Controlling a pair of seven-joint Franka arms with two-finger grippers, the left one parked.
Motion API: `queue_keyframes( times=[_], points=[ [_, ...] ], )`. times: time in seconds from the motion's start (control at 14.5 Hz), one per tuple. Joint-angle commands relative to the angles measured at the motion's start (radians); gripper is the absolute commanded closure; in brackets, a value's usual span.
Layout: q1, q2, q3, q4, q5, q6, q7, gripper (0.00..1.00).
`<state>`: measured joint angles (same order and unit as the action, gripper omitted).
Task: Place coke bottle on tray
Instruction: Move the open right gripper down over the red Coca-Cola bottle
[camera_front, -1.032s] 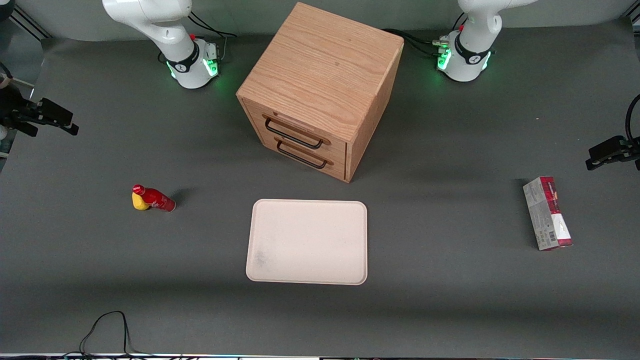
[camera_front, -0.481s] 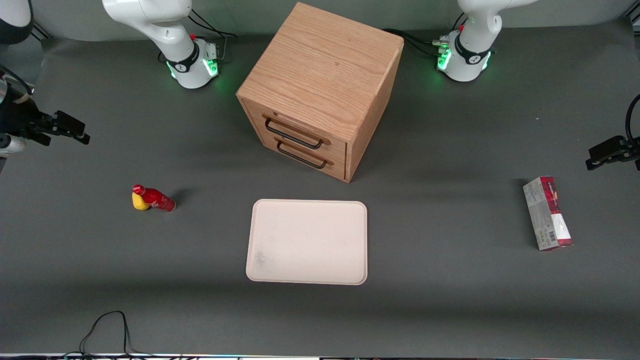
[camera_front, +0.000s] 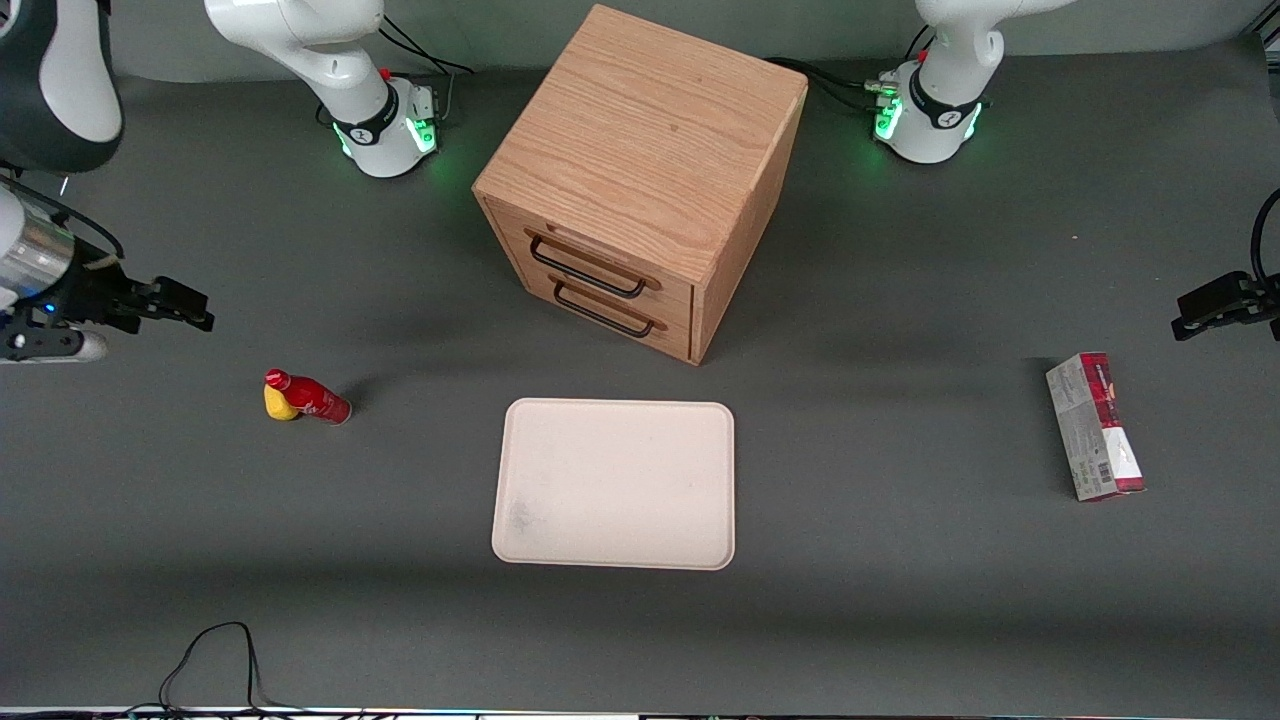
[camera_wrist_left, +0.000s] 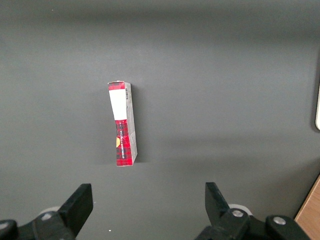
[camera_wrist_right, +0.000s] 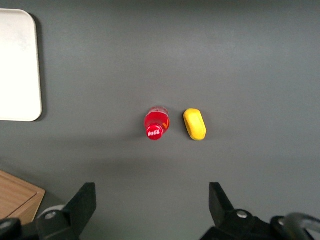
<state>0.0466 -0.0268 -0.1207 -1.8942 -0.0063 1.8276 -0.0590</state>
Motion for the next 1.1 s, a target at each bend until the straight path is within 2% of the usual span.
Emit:
queue_keyframes(
  times=[0.0,0.34,1.03],
  points=[
    [0.019,0.005,-0.001,-0.093,0.003,0.099,-0.001,0.00],
    [0.021,0.025,-0.001,-0.270,0.011,0.363,0.001,0.00],
    [0.019,0.168,-0.002,-0.272,0.017,0.501,0.001,0.00]
  ],
)
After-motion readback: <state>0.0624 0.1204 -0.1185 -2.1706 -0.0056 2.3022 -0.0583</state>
